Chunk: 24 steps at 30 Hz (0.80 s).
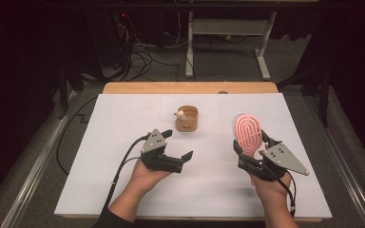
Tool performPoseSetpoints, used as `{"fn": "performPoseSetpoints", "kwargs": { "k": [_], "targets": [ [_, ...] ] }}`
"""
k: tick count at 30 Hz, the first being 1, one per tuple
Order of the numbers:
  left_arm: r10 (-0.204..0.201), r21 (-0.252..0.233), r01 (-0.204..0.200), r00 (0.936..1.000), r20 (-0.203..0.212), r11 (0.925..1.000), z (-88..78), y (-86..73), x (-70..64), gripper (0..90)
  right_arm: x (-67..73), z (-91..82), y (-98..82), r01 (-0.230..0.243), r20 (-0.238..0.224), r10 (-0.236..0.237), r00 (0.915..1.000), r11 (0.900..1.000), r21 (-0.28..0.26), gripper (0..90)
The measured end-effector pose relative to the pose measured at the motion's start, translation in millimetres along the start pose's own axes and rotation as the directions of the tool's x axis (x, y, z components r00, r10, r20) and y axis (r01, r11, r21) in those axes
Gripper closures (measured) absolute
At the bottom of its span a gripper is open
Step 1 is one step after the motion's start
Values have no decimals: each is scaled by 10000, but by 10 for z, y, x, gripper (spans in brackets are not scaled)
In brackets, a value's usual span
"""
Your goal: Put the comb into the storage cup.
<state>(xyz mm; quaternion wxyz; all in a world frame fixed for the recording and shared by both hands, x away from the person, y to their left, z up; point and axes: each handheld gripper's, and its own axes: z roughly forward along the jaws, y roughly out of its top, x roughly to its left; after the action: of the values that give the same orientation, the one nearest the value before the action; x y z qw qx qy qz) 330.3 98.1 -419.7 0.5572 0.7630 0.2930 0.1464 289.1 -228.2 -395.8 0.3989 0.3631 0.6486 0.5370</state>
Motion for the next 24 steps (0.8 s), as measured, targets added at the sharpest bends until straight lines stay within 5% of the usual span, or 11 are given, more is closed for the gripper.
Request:
{"fn": "performPoseSetpoints", "kwargs": {
  "k": [18, 24],
  "targets": [
    [-4, -116, 6, 9998, 174, 9999, -71, 13, -76, 0, 354, 402, 283, 538, -634, -575, 9963, 9968, -596, 202],
    [8, -254, -6, 10000, 93, 9997, -133, 30, -78, 0, 434, 427, 251, 737, -784, -778, 9939, 9958, -540, 202]
  ]
}}
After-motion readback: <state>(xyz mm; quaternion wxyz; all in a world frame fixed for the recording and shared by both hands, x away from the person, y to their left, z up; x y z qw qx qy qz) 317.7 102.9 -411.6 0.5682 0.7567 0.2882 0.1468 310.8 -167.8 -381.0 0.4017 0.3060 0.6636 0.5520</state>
